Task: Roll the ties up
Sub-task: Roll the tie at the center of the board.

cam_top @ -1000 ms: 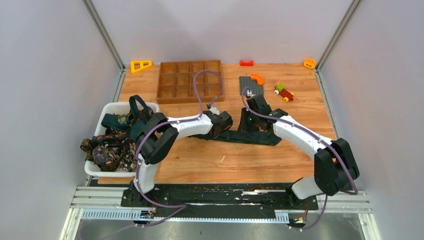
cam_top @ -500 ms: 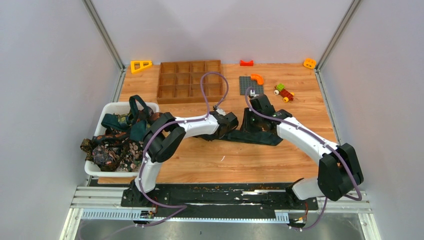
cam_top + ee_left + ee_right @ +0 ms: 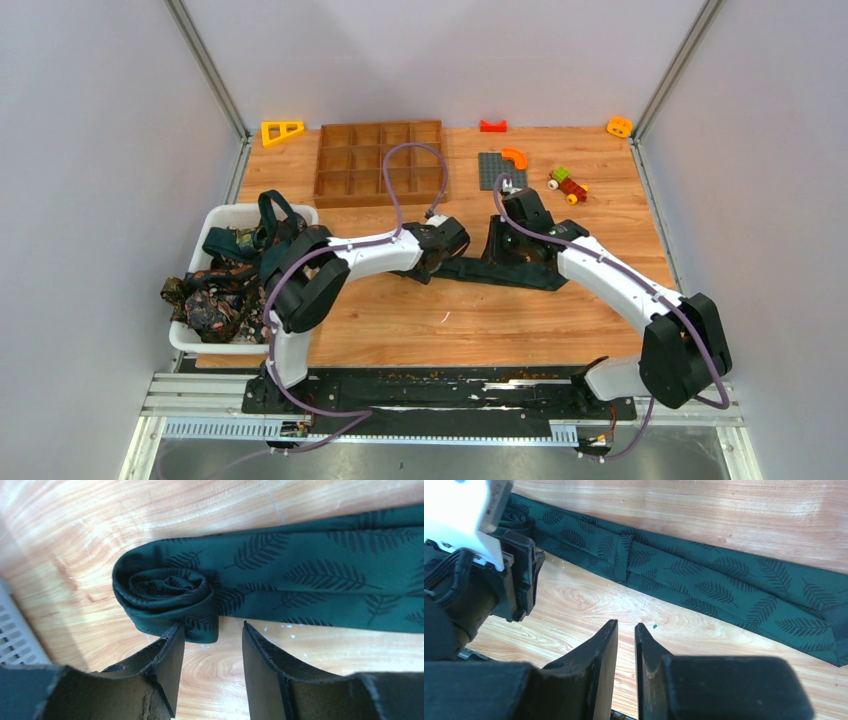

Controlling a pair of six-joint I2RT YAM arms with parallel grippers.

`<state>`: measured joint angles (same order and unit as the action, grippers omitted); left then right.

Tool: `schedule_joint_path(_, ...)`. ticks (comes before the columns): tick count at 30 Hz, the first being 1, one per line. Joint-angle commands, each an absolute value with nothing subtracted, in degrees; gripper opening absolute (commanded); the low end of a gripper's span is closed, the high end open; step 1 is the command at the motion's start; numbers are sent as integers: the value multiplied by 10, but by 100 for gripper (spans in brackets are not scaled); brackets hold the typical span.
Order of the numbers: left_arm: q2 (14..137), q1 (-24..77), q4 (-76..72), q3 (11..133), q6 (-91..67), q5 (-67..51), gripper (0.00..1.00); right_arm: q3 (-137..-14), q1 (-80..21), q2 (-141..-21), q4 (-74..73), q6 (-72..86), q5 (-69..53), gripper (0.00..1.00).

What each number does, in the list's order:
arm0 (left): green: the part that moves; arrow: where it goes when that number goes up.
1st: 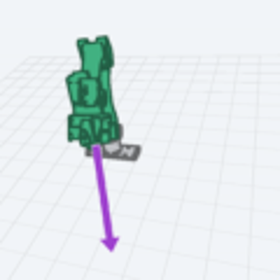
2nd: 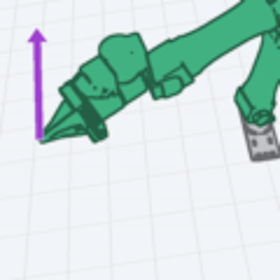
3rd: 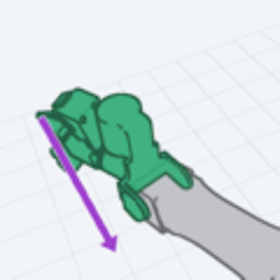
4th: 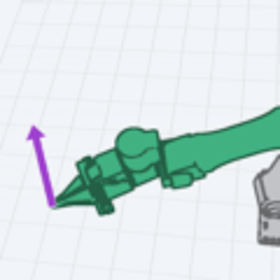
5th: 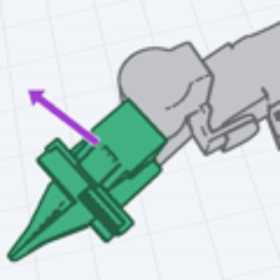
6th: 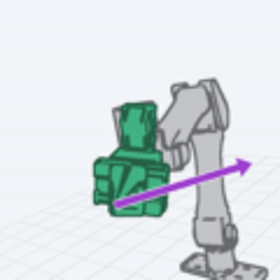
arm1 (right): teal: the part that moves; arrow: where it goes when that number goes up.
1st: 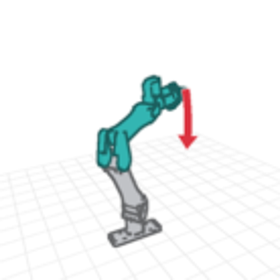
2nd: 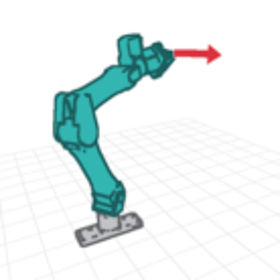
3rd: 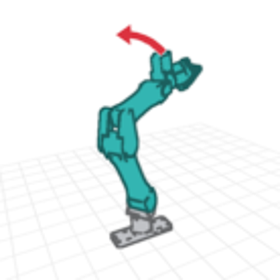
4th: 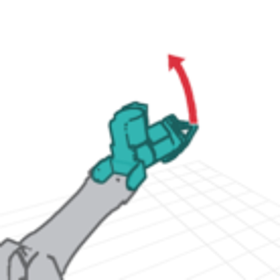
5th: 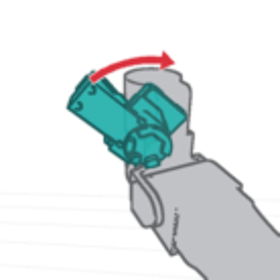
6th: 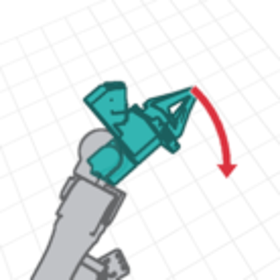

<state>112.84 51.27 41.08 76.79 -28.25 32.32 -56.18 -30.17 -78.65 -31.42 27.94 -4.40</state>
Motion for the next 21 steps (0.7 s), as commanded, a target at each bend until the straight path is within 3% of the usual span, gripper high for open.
schedule_joint_path(1, 1078, 495, 330, 726, -267, 226, 53, -579, -299, -775, -317, 287, -43, 20)
schedule_joint_path(21, 967, 443, 279, 652, -249, 104, 57, -614, -326, -815, -286, 298, -73, 21)
